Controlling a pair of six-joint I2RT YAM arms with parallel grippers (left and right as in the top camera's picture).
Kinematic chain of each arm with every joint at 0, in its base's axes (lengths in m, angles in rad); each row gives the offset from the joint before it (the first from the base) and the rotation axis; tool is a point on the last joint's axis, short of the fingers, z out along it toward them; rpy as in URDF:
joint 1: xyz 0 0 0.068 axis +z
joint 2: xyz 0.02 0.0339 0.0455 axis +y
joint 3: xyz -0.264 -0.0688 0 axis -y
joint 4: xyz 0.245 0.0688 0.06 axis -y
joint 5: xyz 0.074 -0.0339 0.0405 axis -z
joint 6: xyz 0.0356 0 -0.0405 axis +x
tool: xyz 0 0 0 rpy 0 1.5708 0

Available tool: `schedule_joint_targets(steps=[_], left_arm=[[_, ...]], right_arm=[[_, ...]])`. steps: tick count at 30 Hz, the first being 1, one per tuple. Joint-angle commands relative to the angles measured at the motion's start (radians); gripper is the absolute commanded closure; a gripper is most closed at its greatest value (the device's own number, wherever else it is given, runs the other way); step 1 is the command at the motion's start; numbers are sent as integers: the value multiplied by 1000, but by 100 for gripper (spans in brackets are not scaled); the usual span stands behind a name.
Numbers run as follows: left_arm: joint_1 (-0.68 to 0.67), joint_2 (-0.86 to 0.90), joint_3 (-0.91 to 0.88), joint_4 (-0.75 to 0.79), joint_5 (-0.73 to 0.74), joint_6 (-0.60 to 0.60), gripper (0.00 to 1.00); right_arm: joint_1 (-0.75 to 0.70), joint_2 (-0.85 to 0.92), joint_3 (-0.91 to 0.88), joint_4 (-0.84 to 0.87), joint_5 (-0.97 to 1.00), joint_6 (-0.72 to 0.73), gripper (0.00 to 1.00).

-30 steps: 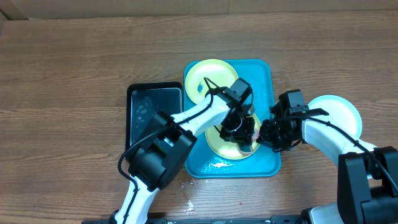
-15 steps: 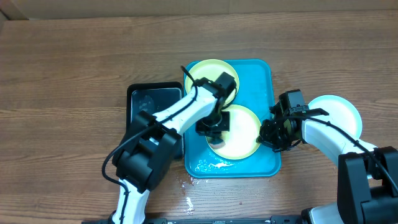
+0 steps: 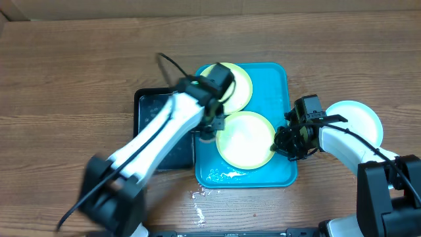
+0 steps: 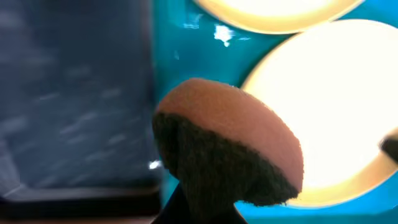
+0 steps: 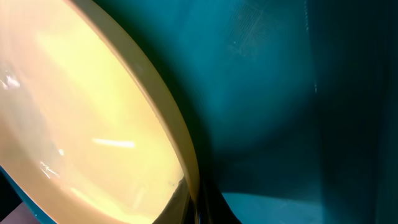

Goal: Clean dirty plates on tray and stack at the side
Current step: 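Return the sponge to the black tray with the left gripper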

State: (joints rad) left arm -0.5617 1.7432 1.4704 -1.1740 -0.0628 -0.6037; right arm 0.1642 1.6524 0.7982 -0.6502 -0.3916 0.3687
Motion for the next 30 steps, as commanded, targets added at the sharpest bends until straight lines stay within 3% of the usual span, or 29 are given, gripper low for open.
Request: schedule_joint_targets(steps=[1,4,8,11,14,16,18,21,25,30], left_arm=[[52,-91,0,-82,-209,-2,96],[130,-96,-31,-138,-285,0,96],[218,-95,-166,-26,-259,16,96],[290,-80,-327,173,-109,114,95],[335,-75,-404,273,21,169,95],[359,-75,-414,293,72,184,88],[375,-77,-407,296,103,202,70],[393,-91,-374,272,139,229,52],[410,-136,-314,210,141,233,41],[425,-241,-205,123,142,234,36]], right_arm=[[0,31,-27,-9,68,-2,96],[0,31,-27,-10,68,-2,96],[0,31,-27,-10,68,-2,96],[0,31,-27,-11,68,-2,96],[0,31,-27,-14,68,-3,96],[0,30,-24,-24,68,-3,96],[0,19,-14,-42,69,-7,96],[0,-29,20,-98,90,-11,96],[6,-124,90,-197,171,-11,96],[65,-226,227,-317,267,-30,96]])
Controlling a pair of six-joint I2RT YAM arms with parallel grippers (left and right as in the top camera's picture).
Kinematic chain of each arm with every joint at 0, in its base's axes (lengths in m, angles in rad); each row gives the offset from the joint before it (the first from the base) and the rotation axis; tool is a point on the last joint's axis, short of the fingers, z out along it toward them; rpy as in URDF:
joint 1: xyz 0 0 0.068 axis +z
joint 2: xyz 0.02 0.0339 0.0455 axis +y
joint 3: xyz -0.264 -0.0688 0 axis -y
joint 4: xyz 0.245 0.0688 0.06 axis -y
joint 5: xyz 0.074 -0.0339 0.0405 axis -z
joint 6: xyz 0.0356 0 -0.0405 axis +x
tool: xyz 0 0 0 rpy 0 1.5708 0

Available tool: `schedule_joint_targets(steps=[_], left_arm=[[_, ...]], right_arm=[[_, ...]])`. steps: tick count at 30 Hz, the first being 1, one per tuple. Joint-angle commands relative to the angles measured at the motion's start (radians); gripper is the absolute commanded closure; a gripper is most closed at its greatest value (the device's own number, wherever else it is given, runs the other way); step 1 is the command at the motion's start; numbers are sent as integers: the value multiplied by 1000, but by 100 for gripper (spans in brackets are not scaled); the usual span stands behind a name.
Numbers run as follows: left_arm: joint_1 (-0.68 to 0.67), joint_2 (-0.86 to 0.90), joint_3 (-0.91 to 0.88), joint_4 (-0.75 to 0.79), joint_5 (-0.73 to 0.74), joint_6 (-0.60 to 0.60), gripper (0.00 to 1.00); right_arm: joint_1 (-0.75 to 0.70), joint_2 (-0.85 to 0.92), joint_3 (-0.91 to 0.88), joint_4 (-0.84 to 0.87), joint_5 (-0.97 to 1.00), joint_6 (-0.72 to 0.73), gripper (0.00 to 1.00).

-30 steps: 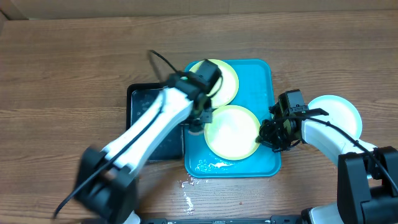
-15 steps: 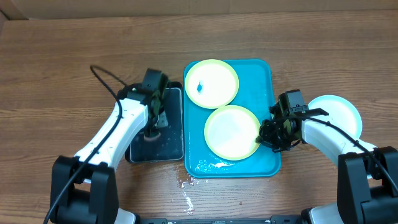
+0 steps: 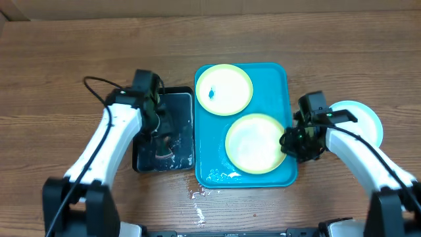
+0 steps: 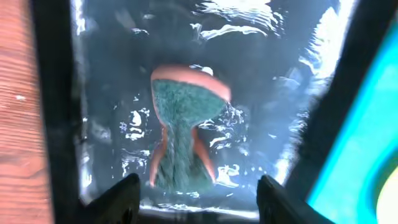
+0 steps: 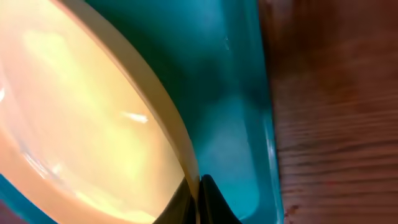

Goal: Clean dirty plates on tray and stack at the side
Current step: 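Return the sponge to the black tray with the left gripper, then lift the cleaned plate with the right gripper and tilt it over the black tray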

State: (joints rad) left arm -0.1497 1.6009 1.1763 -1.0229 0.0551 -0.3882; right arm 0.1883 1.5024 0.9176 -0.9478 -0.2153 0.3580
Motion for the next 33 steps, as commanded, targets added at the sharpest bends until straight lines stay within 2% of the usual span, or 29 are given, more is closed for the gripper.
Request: schedule_joint_targets(steps=[1,3,5,6,7,15,22,28,33], left_arm=[[15,-130,117,-48,24,18,33],[19,-190,171,-84,25,18,25],[19,-251,231,-122,24,18,12],[19,-283,264,-140,24,18,2],[19,-339,323,-169,24,18,0],[19,-534,439,-211,23,18,0],[19,-618,439,-235,12,19,0],[19,-602,430,-314,13,18,0],[19,-583,428,-333,13,18,0]], right_arm=[[60,-86,140,-37,110,-19,96],[109,-93,208,-66,144,-19,96],[173,-92,268,-71,168,-18,96],[223,-92,300,-52,188,-16,96],[295,-90,334,-13,234,6,96],[621,-3,354,304,492,19,96],[790,71,354,467,776,0,96],[930,70,354,581,980,-220,96],[1009,69,354,627,1160,-292,96]])
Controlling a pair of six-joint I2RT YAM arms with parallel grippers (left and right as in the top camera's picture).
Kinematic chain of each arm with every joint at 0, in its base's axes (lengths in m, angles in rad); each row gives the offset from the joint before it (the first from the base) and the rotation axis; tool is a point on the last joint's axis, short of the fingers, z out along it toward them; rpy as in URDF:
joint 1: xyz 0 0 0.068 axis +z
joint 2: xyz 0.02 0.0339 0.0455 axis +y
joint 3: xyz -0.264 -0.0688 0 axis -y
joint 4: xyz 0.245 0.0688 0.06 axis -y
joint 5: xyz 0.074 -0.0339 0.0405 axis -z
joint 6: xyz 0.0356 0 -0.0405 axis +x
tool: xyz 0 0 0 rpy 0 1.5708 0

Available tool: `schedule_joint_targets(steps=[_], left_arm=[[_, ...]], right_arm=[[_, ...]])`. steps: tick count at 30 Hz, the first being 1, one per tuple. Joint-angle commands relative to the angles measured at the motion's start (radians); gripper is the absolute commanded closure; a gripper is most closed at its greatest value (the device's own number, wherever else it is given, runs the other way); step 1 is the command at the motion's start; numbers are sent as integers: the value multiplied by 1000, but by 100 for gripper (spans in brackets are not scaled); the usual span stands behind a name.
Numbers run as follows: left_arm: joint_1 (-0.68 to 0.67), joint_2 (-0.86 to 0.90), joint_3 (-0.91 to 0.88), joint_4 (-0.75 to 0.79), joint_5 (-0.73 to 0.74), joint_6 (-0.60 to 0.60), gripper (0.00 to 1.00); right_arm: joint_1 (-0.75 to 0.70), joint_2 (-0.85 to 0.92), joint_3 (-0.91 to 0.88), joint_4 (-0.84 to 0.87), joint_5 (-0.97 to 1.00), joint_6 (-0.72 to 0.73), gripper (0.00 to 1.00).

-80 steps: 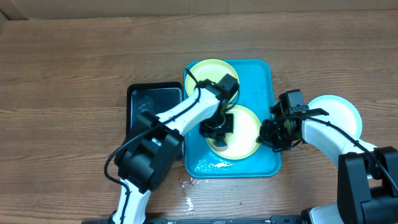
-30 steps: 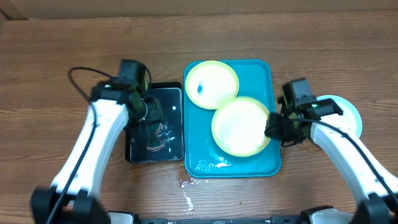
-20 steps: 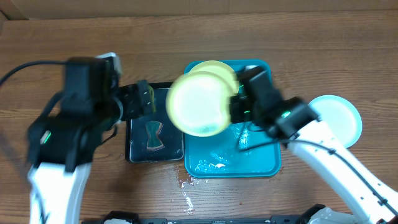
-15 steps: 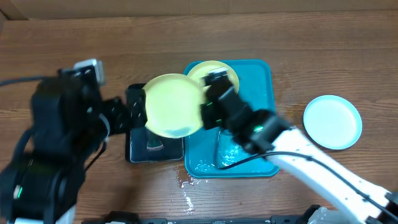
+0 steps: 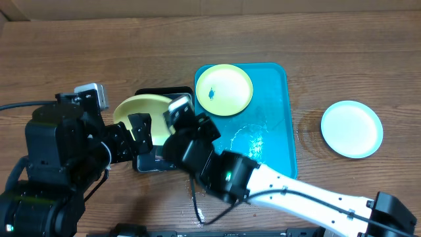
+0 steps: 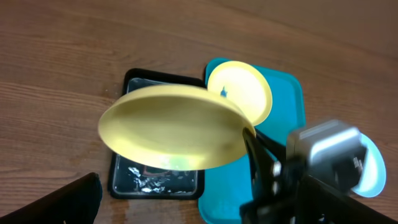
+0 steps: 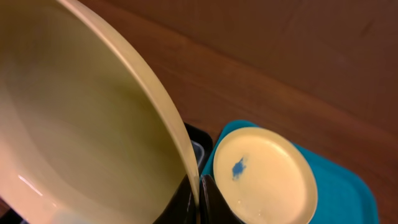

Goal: Clean dirty plates on tray and stack at the side
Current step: 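Lift the cleaned plate with the right gripper and tilt it over the black tray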

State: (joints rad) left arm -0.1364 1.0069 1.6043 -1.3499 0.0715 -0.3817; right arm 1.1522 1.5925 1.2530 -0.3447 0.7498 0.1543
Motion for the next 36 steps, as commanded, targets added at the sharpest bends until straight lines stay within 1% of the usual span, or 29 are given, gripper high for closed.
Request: schedule_joint_targets(steps=[1,6,19,23,24,25,27,30,33,36], left_arm=[[6,16,0,-8,-3,12,0],[6,34,0,-8,-3,12,0],[6,108,0,-8,-1,11,0],[6,121,2,-44,104,6,0],[6,119,8,-47,102,3,0],[6,109,14,-52,73,-2,0],[6,79,23,-60,-31,-49,0],[6,-2,37,-101,-251,-148,0],[6,-90,37,-177,-480,-278,0],[6,-148,37,-250,-620,-396,0]], right_arm=[[55,-20,19,31,224,-106,96],[77,-21,19,54,247,-189,96],[90,-20,19,47,264,-188,96],[90,-20,19,47,264,-188,96],[90,-20,19,45,264,-188,96],[90,-20,19,43,264,-188,96],[90,-21,19,35,264,-188,96],[90,-20,19,21,264,-188,96],[90,-20,19,24,264,-188,96],[90,-20,19,30,264,-185,96]])
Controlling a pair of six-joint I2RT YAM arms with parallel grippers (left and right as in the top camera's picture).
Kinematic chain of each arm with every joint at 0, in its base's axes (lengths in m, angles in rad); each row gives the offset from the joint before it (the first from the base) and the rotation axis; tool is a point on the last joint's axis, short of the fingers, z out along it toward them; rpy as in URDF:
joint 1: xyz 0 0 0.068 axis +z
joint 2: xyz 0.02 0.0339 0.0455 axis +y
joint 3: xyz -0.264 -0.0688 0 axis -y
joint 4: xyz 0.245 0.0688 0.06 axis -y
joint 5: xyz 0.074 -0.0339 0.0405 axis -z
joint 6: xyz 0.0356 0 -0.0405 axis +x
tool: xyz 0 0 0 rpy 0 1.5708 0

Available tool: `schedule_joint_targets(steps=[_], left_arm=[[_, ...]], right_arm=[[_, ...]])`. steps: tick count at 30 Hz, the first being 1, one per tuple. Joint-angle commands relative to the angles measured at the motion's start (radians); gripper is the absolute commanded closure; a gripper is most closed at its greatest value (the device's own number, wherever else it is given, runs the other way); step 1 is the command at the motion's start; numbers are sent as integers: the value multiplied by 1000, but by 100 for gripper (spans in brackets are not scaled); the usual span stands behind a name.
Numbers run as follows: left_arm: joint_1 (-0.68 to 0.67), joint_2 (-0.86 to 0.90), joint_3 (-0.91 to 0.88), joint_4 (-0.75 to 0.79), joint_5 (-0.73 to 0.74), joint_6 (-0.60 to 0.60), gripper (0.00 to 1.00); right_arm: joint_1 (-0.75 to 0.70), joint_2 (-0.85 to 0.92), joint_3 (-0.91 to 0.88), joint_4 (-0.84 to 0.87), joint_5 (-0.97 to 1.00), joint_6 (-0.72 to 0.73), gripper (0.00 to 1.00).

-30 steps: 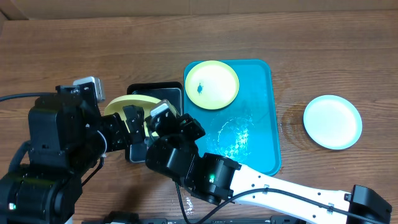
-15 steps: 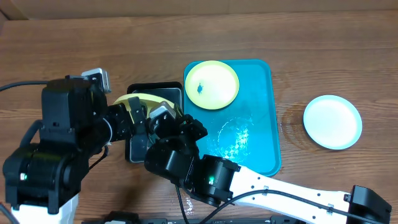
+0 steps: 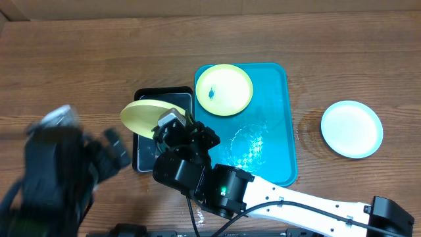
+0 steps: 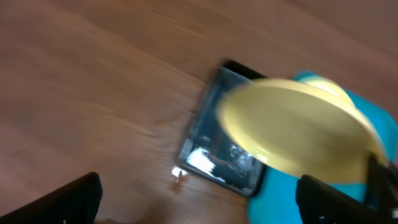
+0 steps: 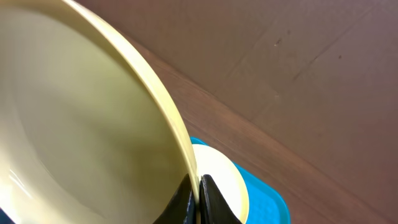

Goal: Clean dirty plates on tray and stack at the side
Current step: 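Lift the cleaned plate with the right gripper and tilt it over the black tray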

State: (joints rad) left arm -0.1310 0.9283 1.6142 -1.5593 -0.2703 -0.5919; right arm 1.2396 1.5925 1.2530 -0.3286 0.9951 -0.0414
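Note:
A clean-looking yellow plate (image 3: pixel 150 113) hangs tilted over the black basin (image 3: pixel 146 157), with my right gripper (image 5: pixel 196 190) shut on its rim. The right arm reaches across from the front right. A second yellow plate (image 3: pixel 224 89) with a blue stain lies at the far end of the blue tray (image 3: pixel 273 155). My left gripper (image 4: pixel 199 208) is open and empty, high over the table left of the basin (image 4: pixel 217 149); the overhead view shows its arm only as a blur. The sponge cannot be made out.
A white plate (image 3: pixel 351 128) lies on the wooden table to the right of the tray. A film of water glistens on the tray's middle (image 3: pixel 247 145). The basin holds water.
My left arm has moved toward the table's front left and now looks at the basin from the left. The right gripper keeps the yellow plate over the basin, shifted slightly right.
First my left gripper held the sponge at the near plate on the tray, with the right gripper on that plate's rim. Then the sponge lay in the basin under my open left gripper. Later the right gripper held the plate tilted over the basin, where it remains.

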Motion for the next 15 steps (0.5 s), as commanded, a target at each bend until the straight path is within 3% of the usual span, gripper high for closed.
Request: schedule_joint_targets(steps=[1,15], left_arm=[[1,-80,27,-55,-298,-203,0],[1,-98,26,-93,-293,-209,0]], right_arm=[[3,-20,19,17,18,11,96],[3,-21,19,36,18,10,96]])
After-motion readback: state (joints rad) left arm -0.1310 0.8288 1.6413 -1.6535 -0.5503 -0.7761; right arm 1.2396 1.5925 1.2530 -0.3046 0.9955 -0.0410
